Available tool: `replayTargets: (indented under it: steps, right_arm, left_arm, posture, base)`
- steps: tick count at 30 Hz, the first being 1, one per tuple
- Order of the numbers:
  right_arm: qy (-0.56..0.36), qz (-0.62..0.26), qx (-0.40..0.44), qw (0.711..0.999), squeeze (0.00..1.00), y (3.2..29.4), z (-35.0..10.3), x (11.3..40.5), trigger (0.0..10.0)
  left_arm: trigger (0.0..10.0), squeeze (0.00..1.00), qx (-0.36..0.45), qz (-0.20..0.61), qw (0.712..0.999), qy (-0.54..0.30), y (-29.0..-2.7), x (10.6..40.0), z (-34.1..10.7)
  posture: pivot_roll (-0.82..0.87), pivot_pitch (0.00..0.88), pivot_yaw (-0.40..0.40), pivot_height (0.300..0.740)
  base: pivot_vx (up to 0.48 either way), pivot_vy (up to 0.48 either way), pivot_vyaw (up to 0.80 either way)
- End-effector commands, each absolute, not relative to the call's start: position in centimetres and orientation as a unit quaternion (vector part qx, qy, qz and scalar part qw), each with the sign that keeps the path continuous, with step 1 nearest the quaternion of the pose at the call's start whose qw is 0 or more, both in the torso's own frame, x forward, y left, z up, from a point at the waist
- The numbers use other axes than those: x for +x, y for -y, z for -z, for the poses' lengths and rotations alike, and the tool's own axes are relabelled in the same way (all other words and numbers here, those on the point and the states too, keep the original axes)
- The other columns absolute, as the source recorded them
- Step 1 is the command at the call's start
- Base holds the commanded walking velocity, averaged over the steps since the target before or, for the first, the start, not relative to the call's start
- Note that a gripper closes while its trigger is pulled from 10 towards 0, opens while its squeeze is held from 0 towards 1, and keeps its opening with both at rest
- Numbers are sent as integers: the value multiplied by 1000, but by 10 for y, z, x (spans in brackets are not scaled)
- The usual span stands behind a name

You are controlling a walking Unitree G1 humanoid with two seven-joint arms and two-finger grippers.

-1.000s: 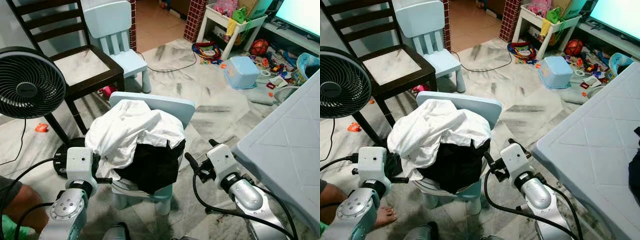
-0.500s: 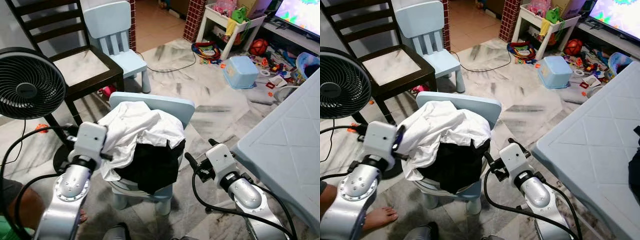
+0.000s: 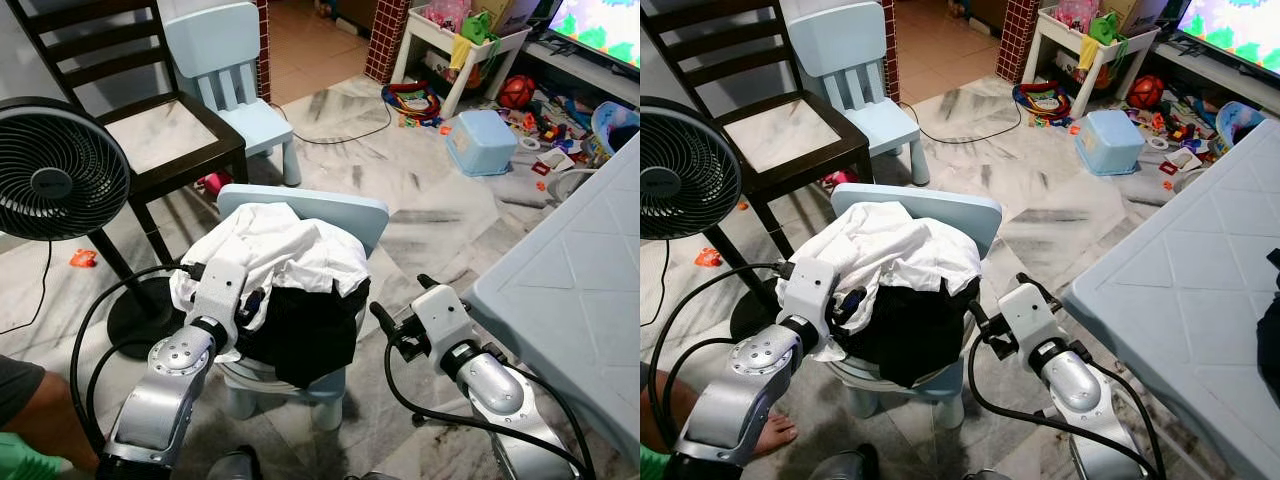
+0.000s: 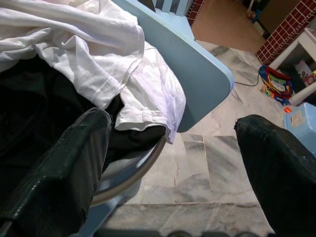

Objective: Hang hanger

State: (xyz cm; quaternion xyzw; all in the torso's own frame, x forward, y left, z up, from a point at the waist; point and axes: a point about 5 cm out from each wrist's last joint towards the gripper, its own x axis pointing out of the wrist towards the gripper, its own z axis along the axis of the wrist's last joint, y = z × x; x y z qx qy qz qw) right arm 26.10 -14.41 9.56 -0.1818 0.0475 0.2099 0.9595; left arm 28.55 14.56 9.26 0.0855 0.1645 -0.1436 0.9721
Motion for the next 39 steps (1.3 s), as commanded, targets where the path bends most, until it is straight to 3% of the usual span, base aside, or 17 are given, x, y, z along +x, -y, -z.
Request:
replayTargets:
  steps: [1,17,18,19,20,22,23,24,25,26,27,28,39]
  right_arm:
    - [-48,-211,-187,958,0,146,-96,259,10000]
    - [-49,-207,-191,958,0,150,-97,256,10000]
    - [-50,-207,-192,958,0,150,-97,256,10000]
    - [-50,-206,-192,958,0,151,-97,256,10000]
    - [-50,-206,-192,958,0,151,-97,256,10000]
    - [-50,-205,-192,958,0,151,-97,257,10000]
    - [-50,-206,-192,958,0,151,-97,257,10000]
    - [-50,-206,-193,958,0,151,-97,257,10000]
    - [-50,-206,-193,958,0,151,-97,257,10000]
    - [-50,-206,-193,958,0,151,-97,257,10000]
    - [-50,-206,-193,958,0,151,-97,257,10000]
    - [-50,-206,-193,958,0,151,-97,257,10000]
    - [-49,-200,-197,959,0,155,-97,255,10000]
  left_arm:
    - [10000,1000,81,158,967,-185,-142,285,-83]
    - [10000,1000,109,180,941,-264,-140,269,-47]
    - [10000,588,116,178,941,-262,-142,270,-46]
    - [10000,588,121,177,941,-261,-143,271,-46]
    - [10000,0,126,174,941,-260,-146,272,-45]
    - [10000,0,126,170,942,-261,-150,276,-42]
    - [8549,0,130,171,941,-262,-152,278,-40]
    - [8549,0,133,171,941,-261,-154,279,-40]
    - [5490,0,136,171,941,-260,-155,280,-39]
    - [941,0,137,170,941,-257,-156,282,-39]
    - [941,0,137,170,941,-257,-156,282,-39]
    - [0,0,139,171,942,-253,-158,285,-39]
    - [0,0,147,179,946,-226,-163,299,-37]
  posture:
    - [11,146,-59,740]
    - [-5,154,-52,740]
    - [-6,154,-52,740]
    - [-7,154,-52,740]
    - [-7,154,-52,740]
    - [-9,152,-54,740]
    - [-11,152,-54,740]
    - [-11,152,-54,740]
    - [-13,151,-55,740]
    - [-13,151,-55,740]
    - [-13,151,-55,740]
    - [-15,151,-54,740]
    - [-33,152,-51,740]
  base:
    - [0,0,0]
    - [0,0,0]
    - [0,0,0]
    - [0,0,0]
    - [0,0,0]
    - [0,0,0]
    - [0,0,0]
    - [0,0,0]
    - [0,0,0]
    - [0,0,0]
    - [0,0,0]
    - [0,0,0]
    - [0,0,0]
